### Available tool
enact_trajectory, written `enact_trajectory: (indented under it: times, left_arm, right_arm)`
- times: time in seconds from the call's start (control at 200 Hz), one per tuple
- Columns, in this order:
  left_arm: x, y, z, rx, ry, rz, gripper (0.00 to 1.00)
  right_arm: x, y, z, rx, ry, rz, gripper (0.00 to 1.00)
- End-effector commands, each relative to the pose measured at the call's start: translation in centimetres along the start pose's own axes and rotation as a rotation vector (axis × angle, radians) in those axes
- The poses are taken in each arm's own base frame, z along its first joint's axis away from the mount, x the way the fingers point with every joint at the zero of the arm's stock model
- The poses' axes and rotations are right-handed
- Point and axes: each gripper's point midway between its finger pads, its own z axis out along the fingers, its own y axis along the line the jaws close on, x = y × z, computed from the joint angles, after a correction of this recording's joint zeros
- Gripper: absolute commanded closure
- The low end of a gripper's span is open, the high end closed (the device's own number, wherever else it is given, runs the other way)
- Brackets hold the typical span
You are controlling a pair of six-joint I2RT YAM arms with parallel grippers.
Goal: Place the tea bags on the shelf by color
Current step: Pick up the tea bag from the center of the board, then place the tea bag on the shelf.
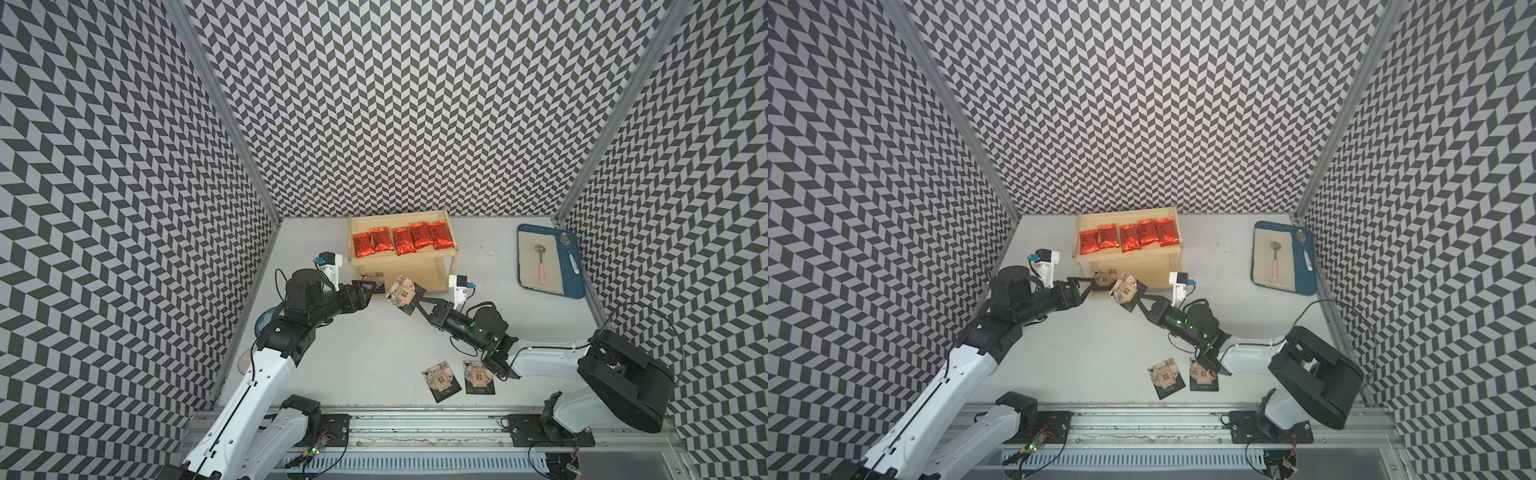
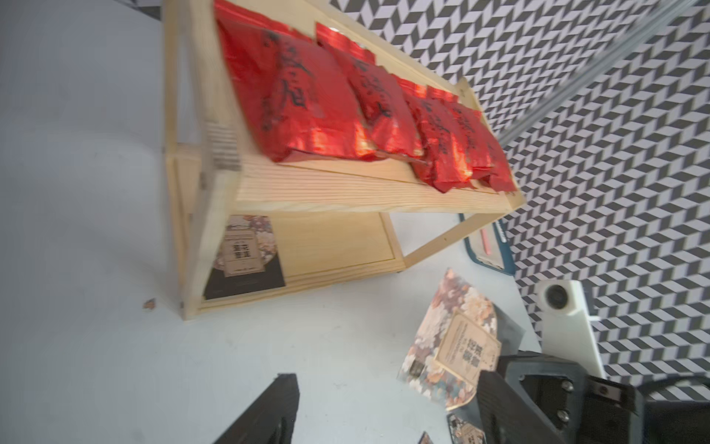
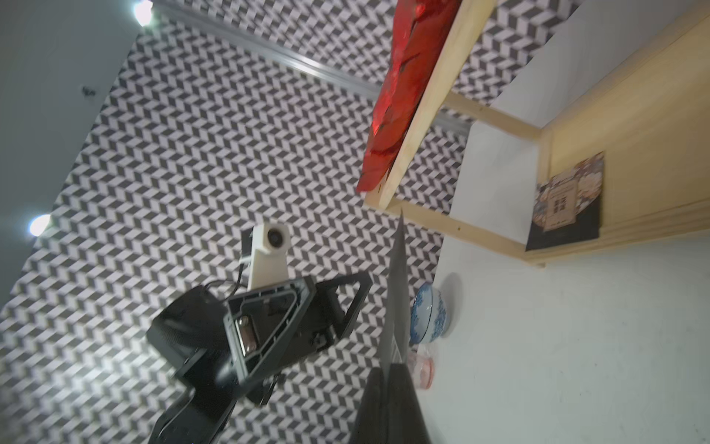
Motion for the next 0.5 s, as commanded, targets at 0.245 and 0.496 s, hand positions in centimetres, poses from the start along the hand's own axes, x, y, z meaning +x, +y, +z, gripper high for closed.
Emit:
enact_trajectory:
  times: [0.245,0.496]
  left_arm:
    - [-0.6,2.4,-1.8,-0.13,-0.052,0.044,0.23]
    - [-0.2,2.3,-1.6,-0.119,-0.046,0.051,0.23]
  right_arm:
    - [-2.8,-5.5,4.3,0.193,-0.317,0.037,1.0]
    - [-2.7,-8.4,7.9,0.192,-0.349,0.083,1.0]
